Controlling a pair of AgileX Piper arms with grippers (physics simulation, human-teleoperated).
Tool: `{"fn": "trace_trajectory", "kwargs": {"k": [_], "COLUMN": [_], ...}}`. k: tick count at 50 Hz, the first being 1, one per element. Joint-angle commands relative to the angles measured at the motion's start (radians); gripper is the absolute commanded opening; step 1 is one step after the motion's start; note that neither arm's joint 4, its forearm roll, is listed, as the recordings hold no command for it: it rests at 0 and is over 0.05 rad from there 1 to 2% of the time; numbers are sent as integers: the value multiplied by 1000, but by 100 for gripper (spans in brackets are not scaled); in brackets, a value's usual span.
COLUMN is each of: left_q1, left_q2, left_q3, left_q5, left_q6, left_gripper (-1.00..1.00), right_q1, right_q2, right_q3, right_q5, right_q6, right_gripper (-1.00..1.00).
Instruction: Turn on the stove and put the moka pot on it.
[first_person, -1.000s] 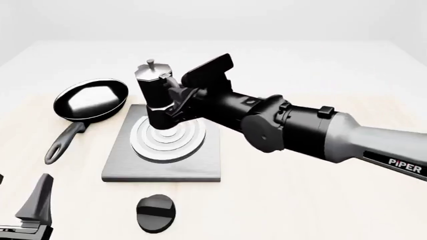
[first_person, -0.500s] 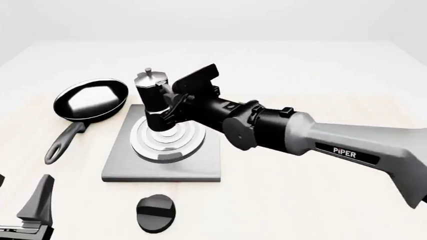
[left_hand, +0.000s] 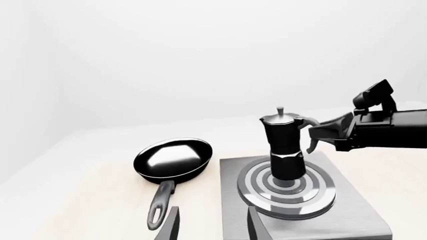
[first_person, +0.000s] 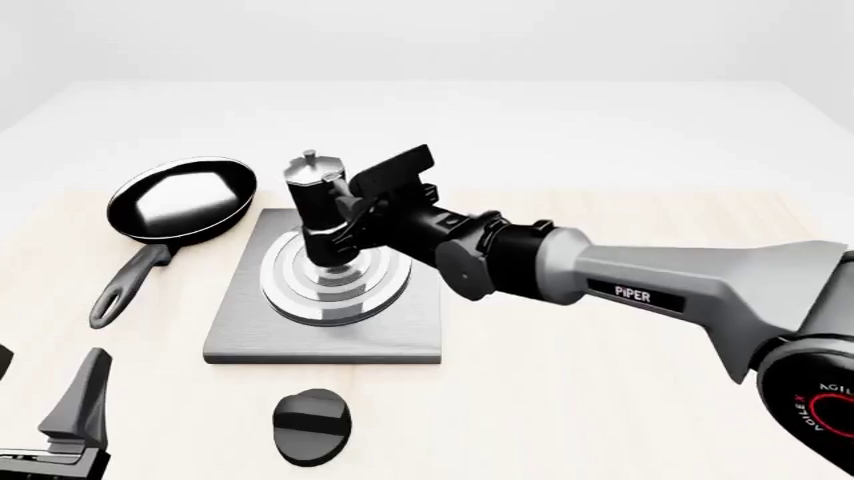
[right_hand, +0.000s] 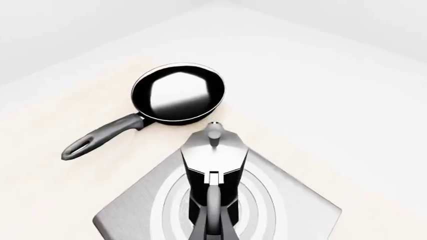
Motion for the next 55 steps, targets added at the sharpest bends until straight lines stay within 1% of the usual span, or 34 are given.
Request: {"fn": "trace_trajectory", "kwargs": {"k": [1, 4, 7, 24, 32, 38, 43, 44, 47, 49, 55], "left_q1": [-2, -2, -2, -1, -1, 0, 0, 0, 0, 1, 0], "left_q2": [9, 10, 11, 16, 7, -5, -8, -9, -13, -24, -26], "left_q3": [0, 0, 0, 0, 0, 0, 0, 0, 0, 1, 1], "left_q5": [-4, -5, -6, -13, -6, 2, 3, 3, 6, 14, 11], "left_q6": [4, 4, 4, 2, 1, -1, -2, -2, -3, -3, -3], "left_gripper": [100, 100, 100, 100, 100, 100, 100, 100, 100, 100, 100], "right_q1": [-8, -8, -14, -30, -34, -30, -1, -7, -4, -7, -4], "right_q2": [14, 16, 23, 75, 88, 87, 69, 71, 65, 58, 8], "right_q3": [9, 18, 25, 47, 77, 101, 143, 140, 152, 155, 188], "right_q5": [-34, -39, -45, -67, -82, -92, -107, -104, -106, -100, -93], "right_q6": [22, 25, 15, 41, 54, 61, 73, 64, 66, 53, 43], "right_gripper": [-100, -100, -100, -100, -100, -100, -100, 100, 100, 100, 100]}}
